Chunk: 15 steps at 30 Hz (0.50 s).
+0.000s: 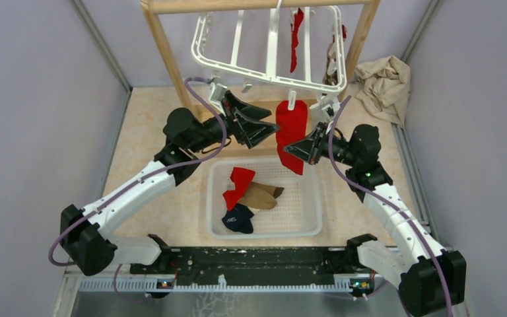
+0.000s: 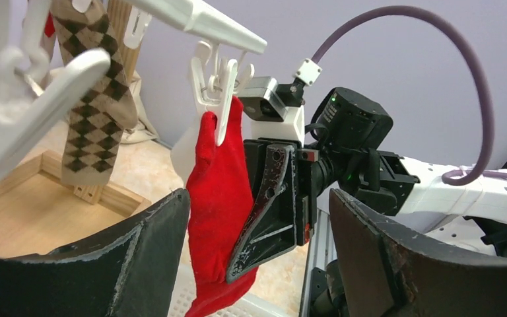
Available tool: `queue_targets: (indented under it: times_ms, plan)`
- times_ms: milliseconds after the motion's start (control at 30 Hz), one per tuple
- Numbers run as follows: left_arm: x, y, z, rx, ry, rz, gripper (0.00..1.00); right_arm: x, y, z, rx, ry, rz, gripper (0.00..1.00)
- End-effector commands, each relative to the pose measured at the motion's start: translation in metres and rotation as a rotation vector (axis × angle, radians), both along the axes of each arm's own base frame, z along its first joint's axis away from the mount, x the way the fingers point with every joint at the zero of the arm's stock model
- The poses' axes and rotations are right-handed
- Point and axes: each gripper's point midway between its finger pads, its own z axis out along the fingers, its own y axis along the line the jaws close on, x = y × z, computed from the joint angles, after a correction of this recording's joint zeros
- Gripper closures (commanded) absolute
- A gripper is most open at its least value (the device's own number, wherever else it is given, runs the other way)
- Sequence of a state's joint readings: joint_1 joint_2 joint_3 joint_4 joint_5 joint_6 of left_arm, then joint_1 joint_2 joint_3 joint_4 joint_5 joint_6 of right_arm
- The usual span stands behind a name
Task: Remove the socks clipped to the hanger
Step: Remove the sock from the hanger.
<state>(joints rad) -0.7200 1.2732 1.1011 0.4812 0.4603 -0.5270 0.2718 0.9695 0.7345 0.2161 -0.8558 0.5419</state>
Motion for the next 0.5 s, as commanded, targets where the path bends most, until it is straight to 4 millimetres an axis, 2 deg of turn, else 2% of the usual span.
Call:
queue_targets:
  times_ms: [0, 200, 467]
  plan:
    - [-0.002, -0.009, 0.015, -0.039, -0.025, -0.028, 0.18, 0.0, -0.002, 0.023, 0.018, -0.085, -0.008, 1.0]
    - [0.013, -0.018, 0.012, -0.022, -0.039, 0.009, 0.18, 0.0, -0.002, 0.024, 0.021, -0.083, -0.008, 1.0]
    - [0.019, -0.028, 0.027, -0.066, -0.084, -0.001, 0.18, 0.0, -0.001, 0.025, 0.029, -0.078, -0.005, 1.0]
